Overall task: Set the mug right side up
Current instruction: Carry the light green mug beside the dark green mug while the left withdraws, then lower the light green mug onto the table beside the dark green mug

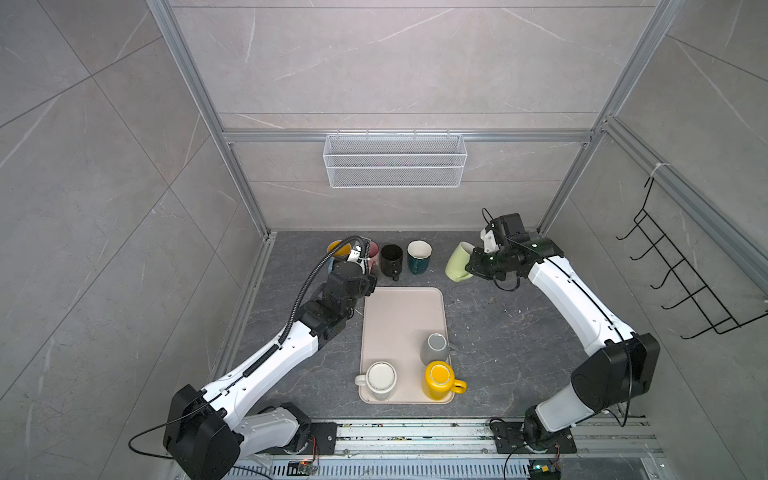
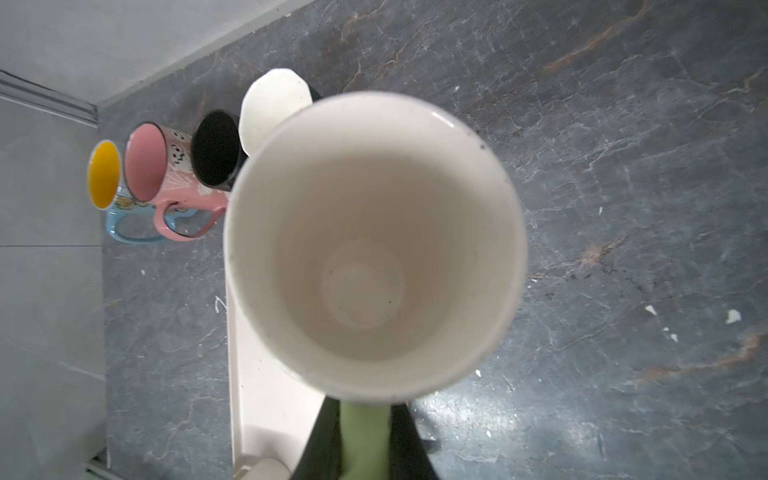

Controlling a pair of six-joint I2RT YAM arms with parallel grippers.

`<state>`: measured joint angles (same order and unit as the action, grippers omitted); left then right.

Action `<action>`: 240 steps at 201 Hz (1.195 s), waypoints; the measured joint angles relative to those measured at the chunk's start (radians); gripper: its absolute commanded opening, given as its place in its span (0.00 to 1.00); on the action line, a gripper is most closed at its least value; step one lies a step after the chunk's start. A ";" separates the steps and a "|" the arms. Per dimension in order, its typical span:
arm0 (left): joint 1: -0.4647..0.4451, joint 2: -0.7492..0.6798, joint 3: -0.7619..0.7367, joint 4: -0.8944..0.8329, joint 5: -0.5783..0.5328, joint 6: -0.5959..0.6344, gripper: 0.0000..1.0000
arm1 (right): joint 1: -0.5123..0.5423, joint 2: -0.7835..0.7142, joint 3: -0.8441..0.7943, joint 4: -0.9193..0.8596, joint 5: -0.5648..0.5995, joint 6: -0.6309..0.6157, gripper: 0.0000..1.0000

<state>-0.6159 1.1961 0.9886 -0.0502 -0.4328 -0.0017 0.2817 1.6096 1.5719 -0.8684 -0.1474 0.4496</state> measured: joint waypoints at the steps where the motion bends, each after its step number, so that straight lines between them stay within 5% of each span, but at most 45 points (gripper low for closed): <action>1: 0.005 0.000 0.002 -0.006 0.006 -0.007 0.74 | 0.001 0.002 0.001 0.000 0.002 -0.001 0.00; 118: 0.336 0.080 0.035 -0.116 0.592 -0.455 0.74 | 0.119 0.153 0.030 0.087 0.345 -0.159 0.00; 240: 0.348 0.084 0.000 -0.095 0.653 -0.520 0.74 | 0.134 0.276 -0.071 0.412 0.419 -0.220 0.00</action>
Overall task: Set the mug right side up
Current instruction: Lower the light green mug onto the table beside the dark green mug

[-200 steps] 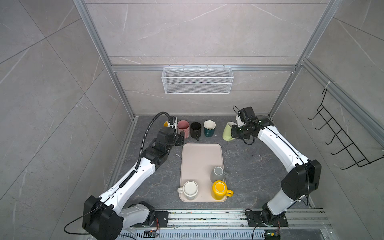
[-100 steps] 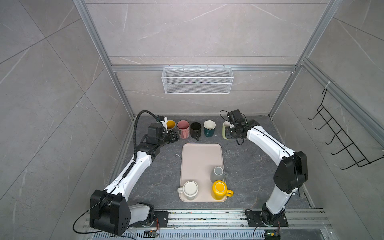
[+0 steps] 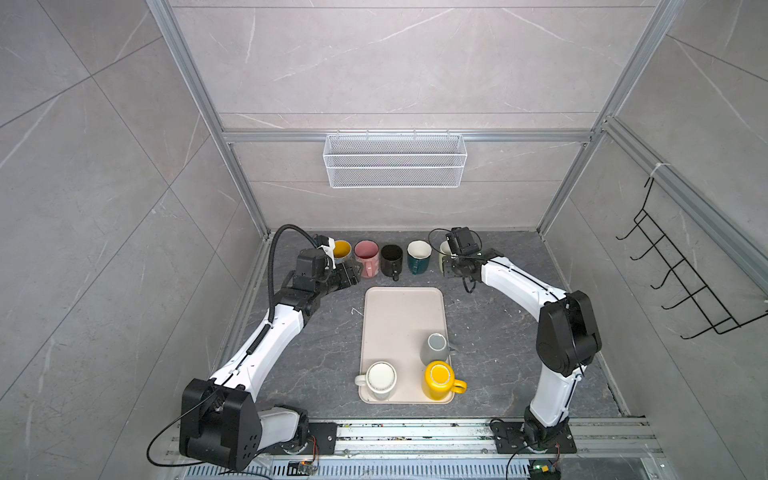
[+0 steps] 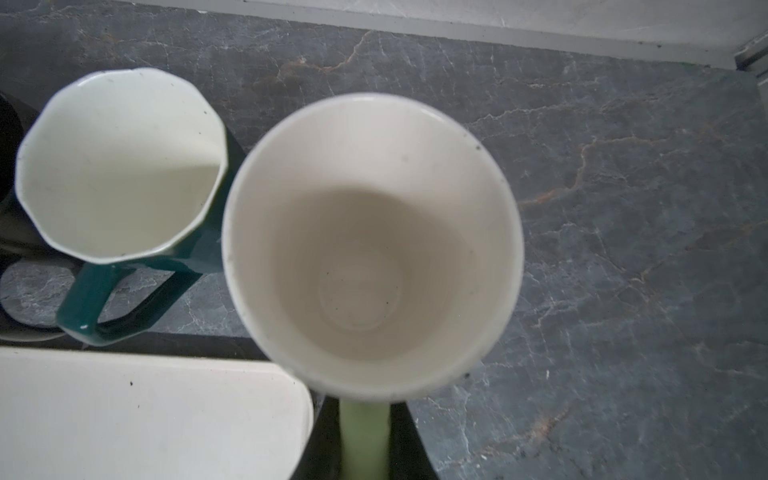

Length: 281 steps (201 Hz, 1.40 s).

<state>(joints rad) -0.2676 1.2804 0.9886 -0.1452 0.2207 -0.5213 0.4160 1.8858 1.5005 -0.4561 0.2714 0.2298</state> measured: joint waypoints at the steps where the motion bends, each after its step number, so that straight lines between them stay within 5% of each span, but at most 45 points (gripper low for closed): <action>1: 0.000 0.000 0.000 0.000 0.000 0.000 0.74 | 0.000 0.000 -0.001 0.002 0.000 0.000 0.00; 258: 0.011 -0.054 -0.052 0.000 -0.001 -0.022 0.76 | 0.023 0.140 -0.018 0.175 0.077 -0.013 0.00; 281: 0.013 -0.058 -0.052 0.000 -0.001 -0.021 0.76 | 0.027 0.142 -0.018 0.177 0.082 -0.013 0.11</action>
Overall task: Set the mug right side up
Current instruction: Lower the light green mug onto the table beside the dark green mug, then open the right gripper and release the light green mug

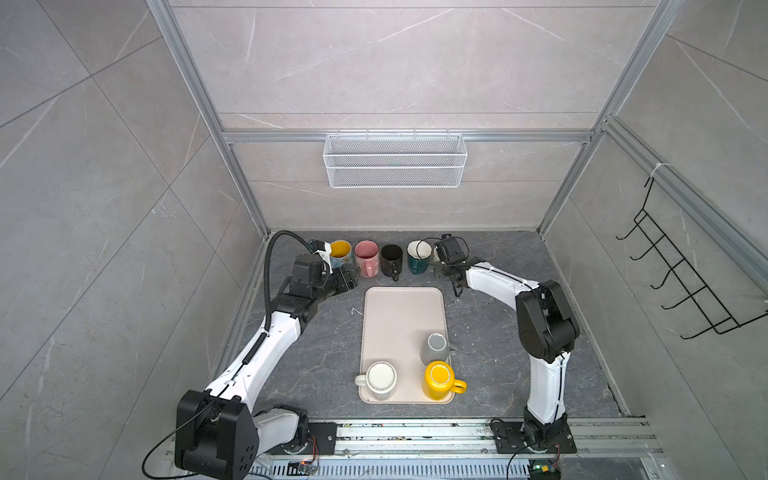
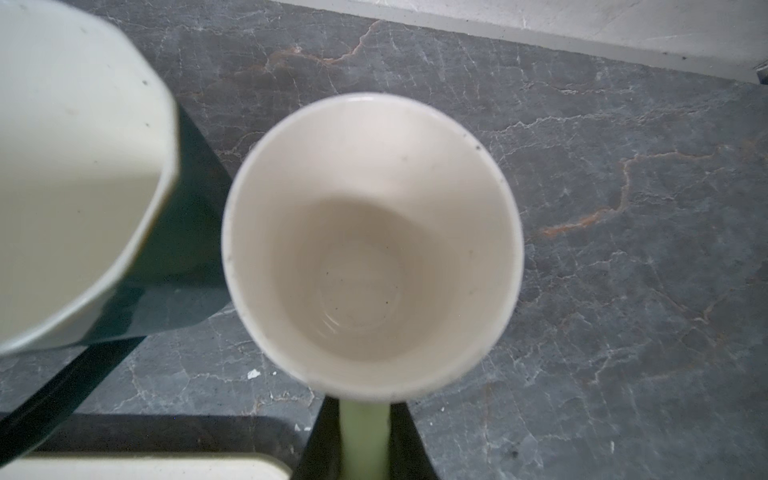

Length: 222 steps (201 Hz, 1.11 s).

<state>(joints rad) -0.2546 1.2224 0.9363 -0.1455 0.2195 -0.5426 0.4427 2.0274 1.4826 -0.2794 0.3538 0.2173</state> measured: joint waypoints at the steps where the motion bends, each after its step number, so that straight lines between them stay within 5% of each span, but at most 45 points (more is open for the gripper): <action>1: 0.000 0.000 0.000 0.000 0.000 0.000 0.76 | 0.000 0.000 0.000 0.000 0.000 0.000 0.12; 117: 0.000 -0.015 -0.014 -0.013 -0.001 0.004 0.76 | 0.018 0.000 -0.002 0.039 0.045 0.027 0.33; 143: 0.000 -0.023 -0.015 -0.019 -0.001 0.005 0.76 | 0.021 0.000 -0.008 0.043 0.050 0.038 0.42; 177: 0.000 -0.046 -0.016 -0.027 -0.001 0.006 0.77 | 0.037 -0.029 -0.060 0.053 0.055 0.035 0.65; 222: 0.000 -0.071 -0.039 -0.029 -0.001 0.008 0.77 | 0.095 -0.174 -0.120 0.045 0.068 0.028 0.70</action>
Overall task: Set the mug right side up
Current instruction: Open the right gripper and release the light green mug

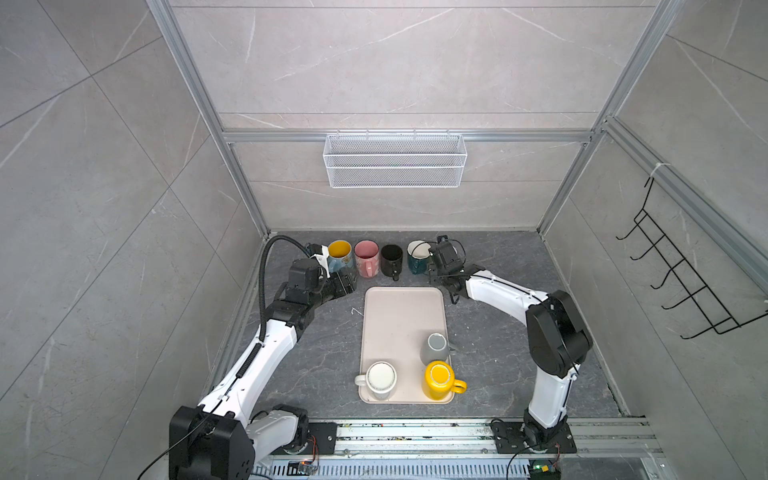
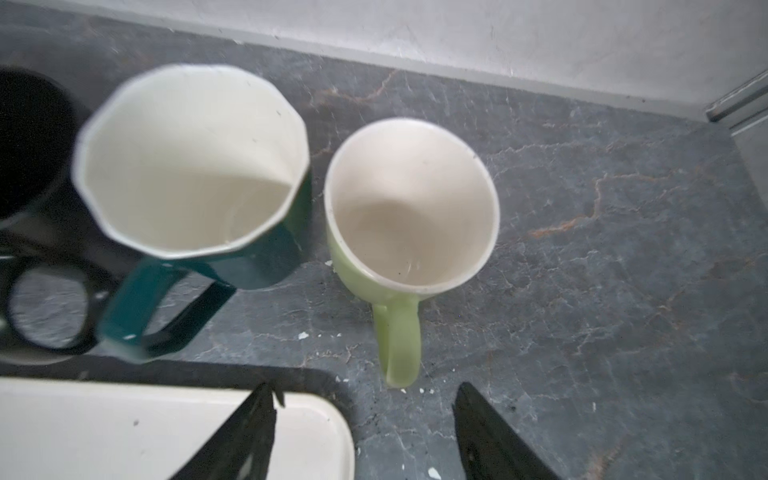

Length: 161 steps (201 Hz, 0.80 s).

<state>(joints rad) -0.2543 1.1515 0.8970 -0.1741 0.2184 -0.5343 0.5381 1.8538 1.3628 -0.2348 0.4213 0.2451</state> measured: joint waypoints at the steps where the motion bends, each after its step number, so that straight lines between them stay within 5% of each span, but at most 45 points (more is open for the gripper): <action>1: 0.000 0.000 0.000 0.000 0.000 0.000 0.77 | 0.001 -0.003 -0.001 0.000 -0.001 0.000 0.70; 36: 0.000 -0.028 -0.026 -0.006 -0.021 0.000 0.76 | 0.005 -0.183 -0.002 -0.111 -0.060 0.064 0.66; 92: 0.000 -0.115 -0.104 0.011 -0.133 0.000 0.75 | 0.001 -0.229 0.284 -0.615 -0.355 0.174 0.57; 161: 0.000 -0.123 -0.126 0.015 -0.169 0.023 0.74 | -0.131 -0.334 0.070 -0.925 -0.848 0.377 0.60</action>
<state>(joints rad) -0.2543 1.0286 0.7712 -0.1589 0.0498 -0.5114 0.4072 1.5196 1.4326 -1.1603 -0.4263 0.6216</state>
